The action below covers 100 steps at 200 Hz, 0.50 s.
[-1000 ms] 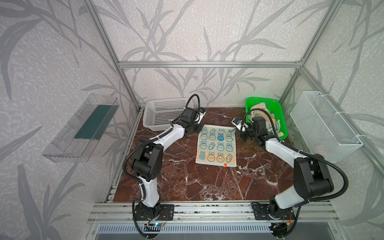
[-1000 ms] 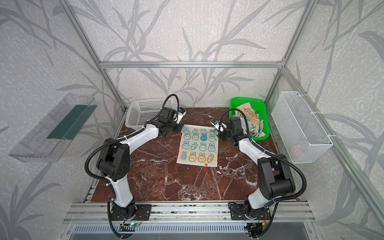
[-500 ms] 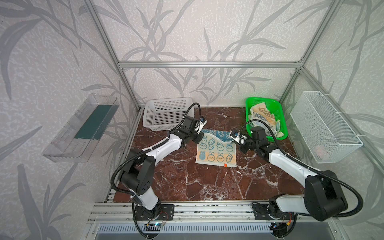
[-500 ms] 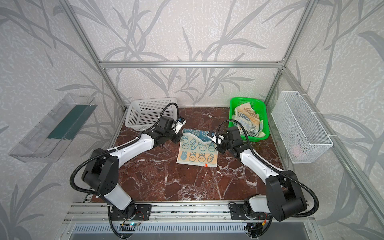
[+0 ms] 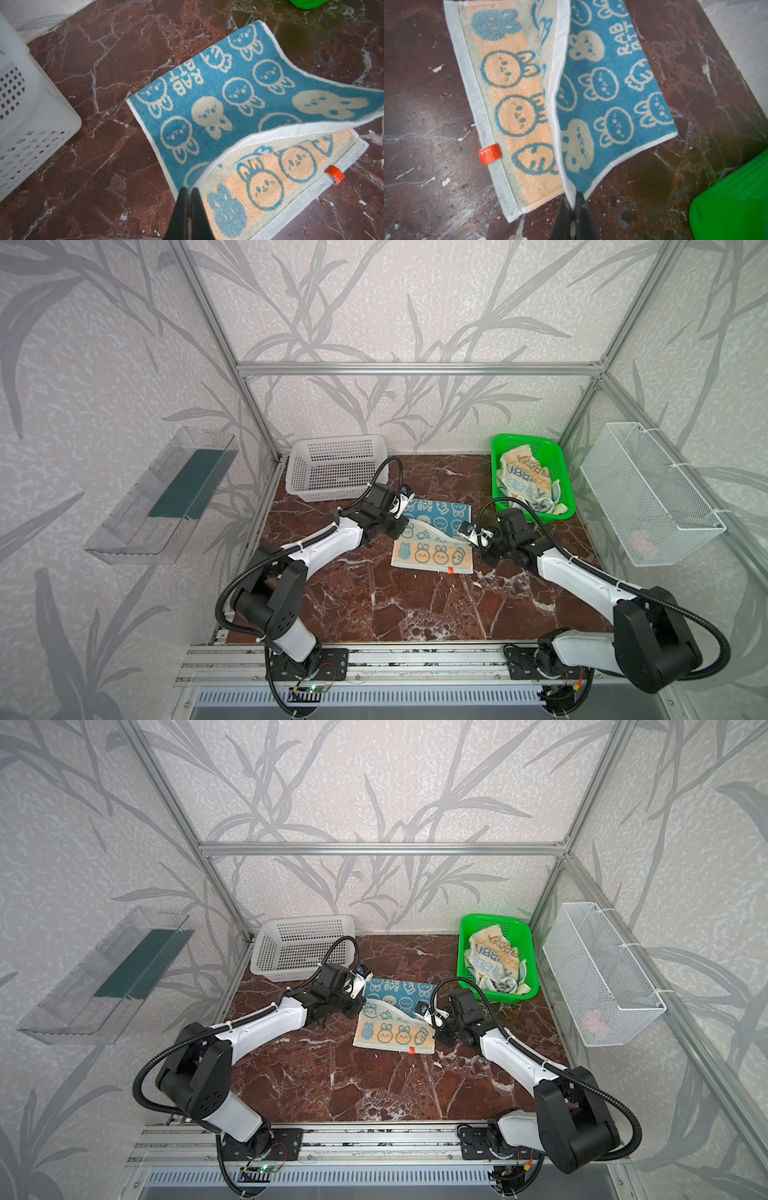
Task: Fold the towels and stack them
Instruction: 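Fold the far half of the towel toward the robot with both grippers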
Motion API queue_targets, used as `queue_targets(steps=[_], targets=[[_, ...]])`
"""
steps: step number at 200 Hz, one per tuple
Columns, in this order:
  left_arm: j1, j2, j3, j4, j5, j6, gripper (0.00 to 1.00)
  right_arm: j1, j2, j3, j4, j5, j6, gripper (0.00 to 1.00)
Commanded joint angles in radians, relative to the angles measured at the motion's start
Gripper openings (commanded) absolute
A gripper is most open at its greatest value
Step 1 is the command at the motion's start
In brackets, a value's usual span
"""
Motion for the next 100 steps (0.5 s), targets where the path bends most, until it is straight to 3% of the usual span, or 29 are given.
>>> queue_targets(steps=[1,37,100], targets=[[-0.011,-0.031,-0.019,-0.043,-0.001,-0.005,0.0,0.019,0.015,-0.001,-0.093,0.013,-0.054,0.0],[-0.023,-0.024,-0.007,-0.105,0.005,-0.053,0.0,0.044,0.049,0.031,-0.16,-0.035,-0.067,0.0],[-0.036,-0.042,0.008,-0.176,-0.007,-0.094,0.0,0.047,0.044,0.048,-0.196,0.021,-0.082,0.0]])
